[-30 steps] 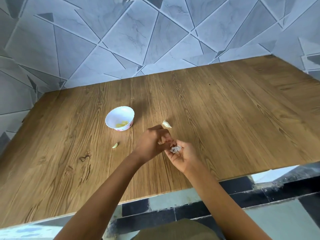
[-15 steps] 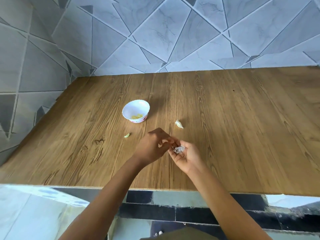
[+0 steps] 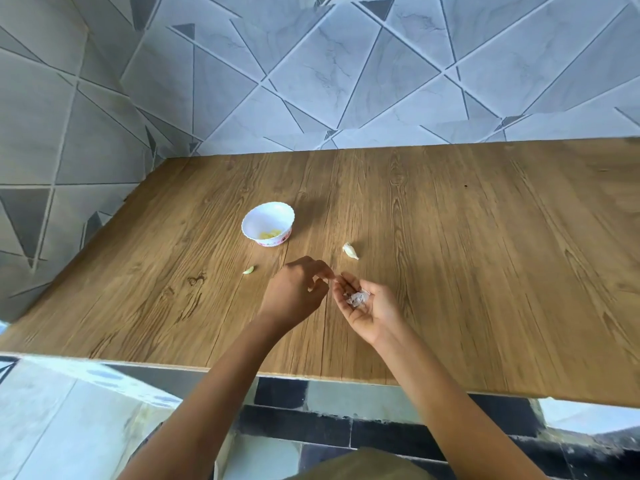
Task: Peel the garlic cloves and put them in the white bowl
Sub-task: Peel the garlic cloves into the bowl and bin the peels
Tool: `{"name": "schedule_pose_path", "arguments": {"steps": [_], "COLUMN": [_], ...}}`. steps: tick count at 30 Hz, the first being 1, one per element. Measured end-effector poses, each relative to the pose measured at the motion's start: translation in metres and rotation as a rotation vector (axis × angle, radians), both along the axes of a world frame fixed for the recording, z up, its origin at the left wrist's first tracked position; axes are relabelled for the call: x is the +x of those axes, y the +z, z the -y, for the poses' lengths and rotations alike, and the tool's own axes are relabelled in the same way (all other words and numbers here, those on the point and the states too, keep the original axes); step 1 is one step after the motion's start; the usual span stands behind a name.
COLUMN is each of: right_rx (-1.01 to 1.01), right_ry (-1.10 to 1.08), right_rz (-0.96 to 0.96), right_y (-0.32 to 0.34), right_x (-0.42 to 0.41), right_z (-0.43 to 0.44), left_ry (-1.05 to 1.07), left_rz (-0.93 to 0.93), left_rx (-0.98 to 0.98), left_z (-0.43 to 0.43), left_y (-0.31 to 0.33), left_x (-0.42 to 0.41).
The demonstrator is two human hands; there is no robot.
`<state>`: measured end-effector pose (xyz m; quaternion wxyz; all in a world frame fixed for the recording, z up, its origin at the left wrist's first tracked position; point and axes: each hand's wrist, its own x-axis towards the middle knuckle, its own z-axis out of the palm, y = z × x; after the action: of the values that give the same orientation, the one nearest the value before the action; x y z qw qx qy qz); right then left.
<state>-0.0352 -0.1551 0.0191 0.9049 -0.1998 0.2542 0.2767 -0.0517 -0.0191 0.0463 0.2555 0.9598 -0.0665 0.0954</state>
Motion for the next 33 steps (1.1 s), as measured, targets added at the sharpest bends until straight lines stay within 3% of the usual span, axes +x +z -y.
{"name": "schedule_pose_path", "arguments": {"steps": [12, 18, 33], "right_rx": [-0.036, -0.085, -0.087], "right_ry": [0.102, 0.2, 0.128], "right_rz": [0.002, 0.0, -0.013], "right_y": [-0.003, -0.002, 0.0], "right_x": [0.002, -0.006, -0.01], "right_z": [-0.017, -0.042, -0.033], "left_ry": [0.092, 0.043, 0.048], "left_rz": [-0.033, -0.022, -0.091], "left_rx": [-0.409, -0.269, -0.047], "left_z": [-0.014, -0.022, -0.011], "left_y": [0.001, 0.003, -0.002], "left_x": [-0.018, -0.031, -0.013]}}
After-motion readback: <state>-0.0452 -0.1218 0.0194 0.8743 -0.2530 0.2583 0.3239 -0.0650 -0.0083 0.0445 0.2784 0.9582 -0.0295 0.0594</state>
